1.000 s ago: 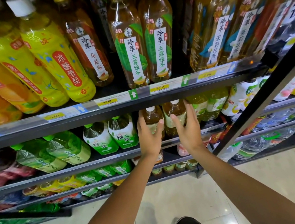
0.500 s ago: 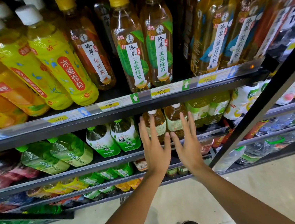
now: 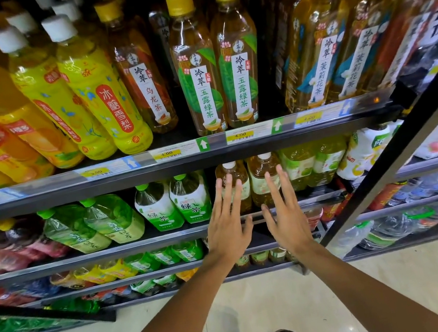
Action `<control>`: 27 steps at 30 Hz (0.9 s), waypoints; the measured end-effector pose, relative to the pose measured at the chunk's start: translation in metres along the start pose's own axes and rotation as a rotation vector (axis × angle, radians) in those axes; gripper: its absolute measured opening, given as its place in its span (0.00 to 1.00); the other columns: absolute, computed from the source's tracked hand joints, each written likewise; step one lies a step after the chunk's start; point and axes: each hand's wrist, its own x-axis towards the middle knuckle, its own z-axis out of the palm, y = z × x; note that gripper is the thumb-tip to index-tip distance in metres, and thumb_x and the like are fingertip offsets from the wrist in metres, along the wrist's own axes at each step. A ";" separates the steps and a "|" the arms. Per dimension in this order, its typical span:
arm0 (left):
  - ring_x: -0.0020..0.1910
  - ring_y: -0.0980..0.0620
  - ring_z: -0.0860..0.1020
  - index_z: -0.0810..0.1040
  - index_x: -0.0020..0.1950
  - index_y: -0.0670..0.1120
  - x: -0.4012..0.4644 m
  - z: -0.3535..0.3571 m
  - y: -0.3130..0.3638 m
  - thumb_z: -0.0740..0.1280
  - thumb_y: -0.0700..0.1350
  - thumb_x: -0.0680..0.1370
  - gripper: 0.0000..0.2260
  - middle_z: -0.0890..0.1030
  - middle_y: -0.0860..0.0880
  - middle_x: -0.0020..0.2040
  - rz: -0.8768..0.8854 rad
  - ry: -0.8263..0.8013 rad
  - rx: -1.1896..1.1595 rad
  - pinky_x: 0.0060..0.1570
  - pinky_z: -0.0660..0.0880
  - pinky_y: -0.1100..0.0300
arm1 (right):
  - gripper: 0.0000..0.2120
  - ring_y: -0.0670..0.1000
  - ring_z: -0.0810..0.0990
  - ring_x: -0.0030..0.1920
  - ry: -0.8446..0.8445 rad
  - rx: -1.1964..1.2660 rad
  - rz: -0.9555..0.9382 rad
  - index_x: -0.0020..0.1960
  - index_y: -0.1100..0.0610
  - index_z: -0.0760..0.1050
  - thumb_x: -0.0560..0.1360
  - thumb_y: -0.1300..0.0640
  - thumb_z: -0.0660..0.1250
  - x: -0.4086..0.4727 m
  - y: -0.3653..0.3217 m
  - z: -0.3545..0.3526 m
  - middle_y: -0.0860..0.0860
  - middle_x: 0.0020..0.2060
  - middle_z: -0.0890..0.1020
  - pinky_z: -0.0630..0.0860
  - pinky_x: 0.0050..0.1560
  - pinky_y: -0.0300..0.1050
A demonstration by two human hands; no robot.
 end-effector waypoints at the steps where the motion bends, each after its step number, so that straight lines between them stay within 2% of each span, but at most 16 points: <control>1: 0.82 0.47 0.37 0.41 0.84 0.50 0.000 -0.002 0.000 0.63 0.50 0.82 0.38 0.37 0.50 0.83 0.002 -0.005 0.001 0.80 0.54 0.47 | 0.37 0.52 0.48 0.82 -0.001 0.002 -0.005 0.83 0.50 0.48 0.81 0.53 0.65 0.000 0.001 -0.001 0.49 0.82 0.44 0.84 0.40 0.41; 3: 0.82 0.47 0.38 0.42 0.84 0.50 -0.002 -0.007 0.000 0.64 0.49 0.82 0.38 0.37 0.50 0.84 0.016 -0.020 -0.004 0.80 0.55 0.46 | 0.36 0.52 0.49 0.82 0.007 0.010 -0.019 0.82 0.51 0.50 0.81 0.53 0.66 -0.002 0.001 -0.005 0.49 0.82 0.46 0.81 0.55 0.43; 4: 0.82 0.48 0.38 0.43 0.84 0.50 -0.003 -0.011 -0.001 0.64 0.49 0.82 0.38 0.38 0.51 0.84 0.025 -0.027 -0.009 0.80 0.56 0.45 | 0.36 0.53 0.50 0.82 0.018 0.013 -0.028 0.82 0.52 0.53 0.80 0.53 0.66 -0.003 0.002 -0.008 0.50 0.82 0.48 0.77 0.64 0.46; 6: 0.82 0.50 0.39 0.47 0.84 0.49 -0.007 -0.021 -0.005 0.63 0.49 0.82 0.35 0.40 0.52 0.84 0.048 -0.044 -0.023 0.79 0.58 0.46 | 0.34 0.52 0.53 0.81 0.038 0.022 -0.046 0.81 0.54 0.57 0.80 0.55 0.68 -0.005 0.002 -0.016 0.49 0.82 0.53 0.70 0.72 0.51; 9: 0.83 0.54 0.43 0.55 0.83 0.50 -0.018 -0.046 -0.013 0.61 0.49 0.84 0.29 0.47 0.54 0.84 0.107 -0.050 -0.044 0.77 0.63 0.47 | 0.31 0.47 0.59 0.79 0.055 0.078 -0.105 0.79 0.55 0.63 0.79 0.57 0.69 -0.004 -0.007 -0.033 0.48 0.79 0.62 0.73 0.70 0.56; 11: 0.82 0.55 0.48 0.61 0.81 0.50 -0.028 -0.069 -0.017 0.61 0.47 0.83 0.25 0.56 0.53 0.83 0.192 -0.002 -0.058 0.75 0.67 0.50 | 0.28 0.46 0.63 0.77 0.086 0.112 -0.193 0.77 0.57 0.66 0.79 0.59 0.69 -0.002 -0.021 -0.048 0.47 0.76 0.66 0.74 0.69 0.55; 14: 0.80 0.54 0.59 0.71 0.76 0.48 -0.029 -0.114 -0.017 0.64 0.44 0.83 0.21 0.67 0.51 0.78 0.380 0.159 -0.051 0.74 0.68 0.54 | 0.23 0.49 0.70 0.73 0.179 0.134 -0.387 0.74 0.61 0.70 0.79 0.62 0.67 0.012 -0.055 -0.079 0.49 0.72 0.71 0.71 0.71 0.50; 16: 0.79 0.50 0.63 0.73 0.75 0.46 -0.016 -0.153 -0.011 0.66 0.41 0.82 0.20 0.69 0.48 0.77 0.475 0.288 -0.066 0.76 0.65 0.55 | 0.22 0.51 0.71 0.73 0.258 0.136 -0.490 0.72 0.63 0.71 0.79 0.63 0.67 0.034 -0.084 -0.108 0.52 0.71 0.73 0.70 0.72 0.49; 19: 0.81 0.47 0.59 0.68 0.78 0.45 0.016 -0.216 0.008 0.66 0.41 0.82 0.24 0.63 0.47 0.80 0.500 0.412 -0.089 0.75 0.65 0.57 | 0.24 0.51 0.68 0.75 0.343 0.180 -0.458 0.75 0.61 0.67 0.80 0.64 0.67 0.072 -0.130 -0.153 0.52 0.74 0.69 0.69 0.73 0.52; 21: 0.82 0.49 0.54 0.61 0.81 0.47 0.039 -0.248 0.021 0.66 0.43 0.82 0.28 0.54 0.47 0.83 0.441 0.452 -0.131 0.71 0.65 0.62 | 0.28 0.50 0.64 0.77 0.363 0.284 -0.333 0.79 0.56 0.61 0.81 0.61 0.66 0.097 -0.152 -0.171 0.49 0.77 0.63 0.69 0.74 0.52; 22: 0.82 0.52 0.54 0.57 0.83 0.49 0.048 -0.259 0.027 0.66 0.44 0.82 0.31 0.49 0.48 0.84 0.390 0.453 -0.165 0.67 0.69 0.63 | 0.31 0.49 0.62 0.78 0.351 0.324 -0.258 0.81 0.52 0.57 0.82 0.58 0.65 0.109 -0.160 -0.175 0.47 0.79 0.59 0.69 0.74 0.53; 24: 0.75 0.56 0.61 0.48 0.84 0.53 0.060 -0.272 0.036 0.66 0.45 0.82 0.35 0.41 0.50 0.84 0.295 0.410 -0.250 0.52 0.79 0.64 | 0.33 0.48 0.60 0.79 0.288 0.363 -0.113 0.81 0.44 0.51 0.82 0.50 0.64 0.128 -0.168 -0.177 0.42 0.80 0.55 0.69 0.74 0.56; 26: 0.67 0.52 0.70 0.44 0.84 0.54 0.066 -0.272 0.041 0.64 0.45 0.83 0.36 0.39 0.52 0.84 0.275 0.352 -0.281 0.41 0.78 0.66 | 0.33 0.47 0.60 0.79 0.227 0.384 -0.024 0.81 0.42 0.50 0.82 0.45 0.64 0.138 -0.171 -0.174 0.39 0.79 0.56 0.67 0.75 0.58; 27: 0.65 0.50 0.73 0.44 0.84 0.55 0.068 -0.270 0.041 0.64 0.46 0.84 0.36 0.40 0.53 0.84 0.270 0.332 -0.284 0.41 0.77 0.66 | 0.33 0.47 0.61 0.78 0.212 0.392 -0.010 0.81 0.42 0.50 0.82 0.45 0.63 0.140 -0.173 -0.173 0.37 0.78 0.57 0.66 0.75 0.57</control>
